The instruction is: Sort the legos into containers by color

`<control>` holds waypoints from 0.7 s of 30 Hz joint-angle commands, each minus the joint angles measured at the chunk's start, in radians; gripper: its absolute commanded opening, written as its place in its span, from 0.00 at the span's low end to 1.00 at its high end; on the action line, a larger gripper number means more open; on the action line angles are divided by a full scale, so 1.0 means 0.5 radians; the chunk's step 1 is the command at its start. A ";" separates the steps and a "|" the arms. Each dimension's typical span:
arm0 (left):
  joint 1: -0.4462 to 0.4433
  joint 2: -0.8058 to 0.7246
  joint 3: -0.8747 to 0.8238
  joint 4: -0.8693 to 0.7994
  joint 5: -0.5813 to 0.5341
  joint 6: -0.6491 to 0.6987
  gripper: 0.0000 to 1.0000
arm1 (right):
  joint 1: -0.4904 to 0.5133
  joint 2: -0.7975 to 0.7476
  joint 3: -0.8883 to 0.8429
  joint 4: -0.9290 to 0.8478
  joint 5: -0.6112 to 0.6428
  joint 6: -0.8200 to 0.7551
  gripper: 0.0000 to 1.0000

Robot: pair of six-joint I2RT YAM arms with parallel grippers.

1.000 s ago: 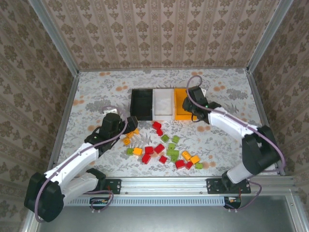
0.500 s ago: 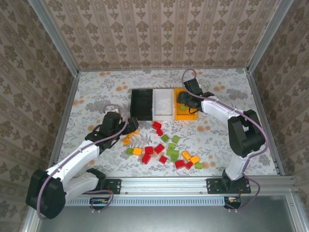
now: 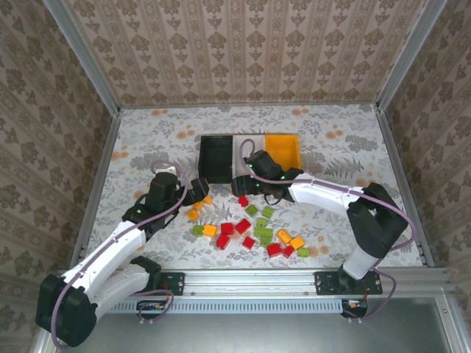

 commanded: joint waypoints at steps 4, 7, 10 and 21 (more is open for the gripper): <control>0.026 -0.068 -0.050 -0.083 0.029 -0.052 1.00 | 0.053 0.223 0.085 0.088 0.057 -0.081 0.81; 0.032 -0.076 -0.069 -0.085 0.026 -0.059 1.00 | 0.092 0.314 0.122 0.099 0.075 -0.085 0.82; 0.043 -0.082 -0.082 -0.085 0.031 -0.061 1.00 | 0.124 0.365 0.136 0.070 0.110 -0.078 0.79; 0.071 -0.089 -0.103 -0.057 0.048 -0.057 1.00 | 0.166 0.388 0.047 -0.012 0.214 -0.083 0.50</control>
